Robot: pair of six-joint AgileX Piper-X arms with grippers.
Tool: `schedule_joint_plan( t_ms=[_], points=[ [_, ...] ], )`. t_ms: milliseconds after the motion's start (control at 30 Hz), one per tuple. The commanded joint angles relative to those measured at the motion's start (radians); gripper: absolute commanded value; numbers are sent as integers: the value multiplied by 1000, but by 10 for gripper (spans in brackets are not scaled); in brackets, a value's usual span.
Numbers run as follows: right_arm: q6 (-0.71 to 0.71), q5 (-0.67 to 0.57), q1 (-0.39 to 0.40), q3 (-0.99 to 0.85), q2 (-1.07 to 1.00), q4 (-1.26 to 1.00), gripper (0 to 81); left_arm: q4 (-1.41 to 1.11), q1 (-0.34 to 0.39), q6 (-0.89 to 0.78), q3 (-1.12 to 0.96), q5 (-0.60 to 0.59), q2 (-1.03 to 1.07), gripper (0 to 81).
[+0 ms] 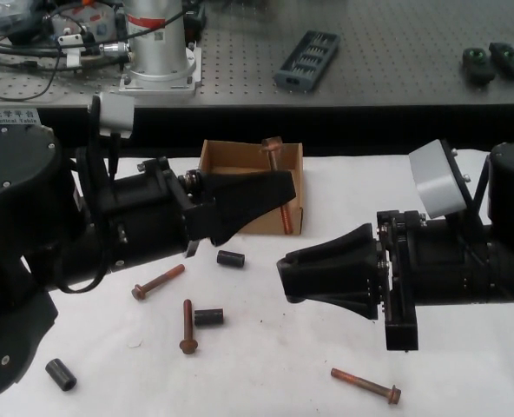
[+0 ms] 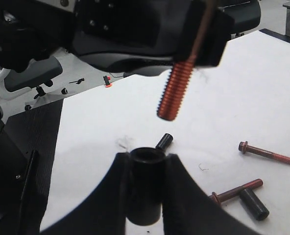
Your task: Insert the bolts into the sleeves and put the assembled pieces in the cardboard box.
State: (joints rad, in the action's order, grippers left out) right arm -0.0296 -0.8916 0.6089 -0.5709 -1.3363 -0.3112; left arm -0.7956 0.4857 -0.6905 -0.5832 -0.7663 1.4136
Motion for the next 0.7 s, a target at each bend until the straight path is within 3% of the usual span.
schedule_joint_plan(
  t_ms=[0, 667],
  points=[
    [8, 3, -1, -2, 6, -11, 44, -12, -3, 40, -8, -2, -2, 6],
    [3, 48, -1, -2, 6, -28, 44, -3, -3, 46, -8, 22, -2, 6]
  ],
)
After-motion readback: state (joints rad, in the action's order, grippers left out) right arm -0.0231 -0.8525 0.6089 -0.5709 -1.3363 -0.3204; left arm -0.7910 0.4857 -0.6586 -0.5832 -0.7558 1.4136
